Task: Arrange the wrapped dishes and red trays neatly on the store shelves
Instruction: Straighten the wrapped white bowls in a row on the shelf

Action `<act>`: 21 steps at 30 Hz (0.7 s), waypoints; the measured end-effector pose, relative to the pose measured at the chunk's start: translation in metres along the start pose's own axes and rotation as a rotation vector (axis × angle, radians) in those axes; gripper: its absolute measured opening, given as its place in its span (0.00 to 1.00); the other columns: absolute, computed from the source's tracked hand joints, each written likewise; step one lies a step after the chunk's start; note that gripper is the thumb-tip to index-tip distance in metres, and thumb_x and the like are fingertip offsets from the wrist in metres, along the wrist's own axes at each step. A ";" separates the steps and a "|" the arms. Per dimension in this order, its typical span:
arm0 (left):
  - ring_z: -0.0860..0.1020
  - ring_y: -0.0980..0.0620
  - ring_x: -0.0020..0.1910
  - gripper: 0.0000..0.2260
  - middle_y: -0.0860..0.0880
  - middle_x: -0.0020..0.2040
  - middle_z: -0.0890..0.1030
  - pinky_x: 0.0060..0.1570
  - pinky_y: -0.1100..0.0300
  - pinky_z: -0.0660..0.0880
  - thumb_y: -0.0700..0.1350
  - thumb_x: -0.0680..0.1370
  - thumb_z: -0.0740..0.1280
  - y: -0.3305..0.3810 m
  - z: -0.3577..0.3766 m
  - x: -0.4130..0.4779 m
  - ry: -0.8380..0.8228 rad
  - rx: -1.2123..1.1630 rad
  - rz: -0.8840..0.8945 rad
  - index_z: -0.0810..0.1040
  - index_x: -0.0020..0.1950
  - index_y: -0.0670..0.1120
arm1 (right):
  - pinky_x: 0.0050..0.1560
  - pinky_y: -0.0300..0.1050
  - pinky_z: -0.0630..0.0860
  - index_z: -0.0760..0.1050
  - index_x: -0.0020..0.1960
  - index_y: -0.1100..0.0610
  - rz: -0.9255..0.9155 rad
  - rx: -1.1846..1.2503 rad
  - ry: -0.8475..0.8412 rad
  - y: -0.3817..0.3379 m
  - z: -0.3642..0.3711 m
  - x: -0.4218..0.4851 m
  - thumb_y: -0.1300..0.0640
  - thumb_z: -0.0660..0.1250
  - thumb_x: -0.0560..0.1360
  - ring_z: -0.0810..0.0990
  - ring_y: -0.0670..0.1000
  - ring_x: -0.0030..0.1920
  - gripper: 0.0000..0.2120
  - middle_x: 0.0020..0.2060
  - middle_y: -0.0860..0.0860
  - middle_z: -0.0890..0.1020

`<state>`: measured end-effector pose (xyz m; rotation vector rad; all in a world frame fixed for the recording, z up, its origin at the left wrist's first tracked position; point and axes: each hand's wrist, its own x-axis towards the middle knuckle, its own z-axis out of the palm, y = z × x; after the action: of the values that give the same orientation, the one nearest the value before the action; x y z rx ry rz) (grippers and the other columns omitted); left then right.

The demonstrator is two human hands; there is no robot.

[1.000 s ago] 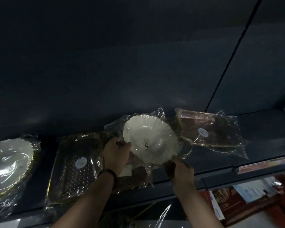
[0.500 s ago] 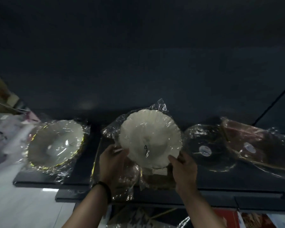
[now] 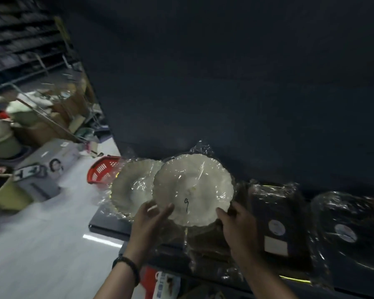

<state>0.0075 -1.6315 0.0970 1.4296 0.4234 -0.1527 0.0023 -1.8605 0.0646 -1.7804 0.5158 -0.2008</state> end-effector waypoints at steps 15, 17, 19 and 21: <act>0.84 0.36 0.42 0.17 0.37 0.47 0.85 0.54 0.35 0.83 0.27 0.77 0.70 0.021 -0.139 0.084 0.237 0.145 0.044 0.80 0.49 0.50 | 0.39 0.66 0.82 0.76 0.43 0.64 0.087 -0.228 -0.149 -0.027 0.175 0.010 0.53 0.64 0.77 0.78 0.59 0.31 0.13 0.29 0.55 0.78; 0.84 0.39 0.40 0.15 0.35 0.45 0.85 0.52 0.34 0.83 0.28 0.77 0.70 0.019 -0.148 0.097 0.230 0.180 0.019 0.81 0.47 0.49 | 0.36 0.61 0.82 0.71 0.34 0.60 0.084 -0.308 -0.153 -0.028 0.182 0.015 0.56 0.65 0.78 0.74 0.53 0.29 0.15 0.26 0.52 0.73; 0.86 0.40 0.38 0.11 0.37 0.42 0.87 0.50 0.33 0.84 0.32 0.75 0.72 0.016 -0.153 0.107 0.229 0.248 0.002 0.82 0.49 0.48 | 0.32 0.48 0.74 0.74 0.34 0.57 0.067 -0.386 -0.175 -0.030 0.184 0.018 0.56 0.68 0.79 0.74 0.51 0.31 0.15 0.28 0.50 0.74; 0.88 0.43 0.37 0.09 0.45 0.37 0.88 0.48 0.36 0.85 0.42 0.69 0.74 0.006 -0.159 0.121 0.214 0.381 -0.015 0.82 0.48 0.50 | 0.34 0.41 0.70 0.81 0.42 0.58 0.029 -0.451 -0.196 -0.028 0.186 0.023 0.54 0.71 0.78 0.78 0.49 0.36 0.09 0.33 0.49 0.79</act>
<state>0.0902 -1.4572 0.0442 1.8270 0.6039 -0.0958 0.1029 -1.7024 0.0371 -2.2002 0.4693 0.1209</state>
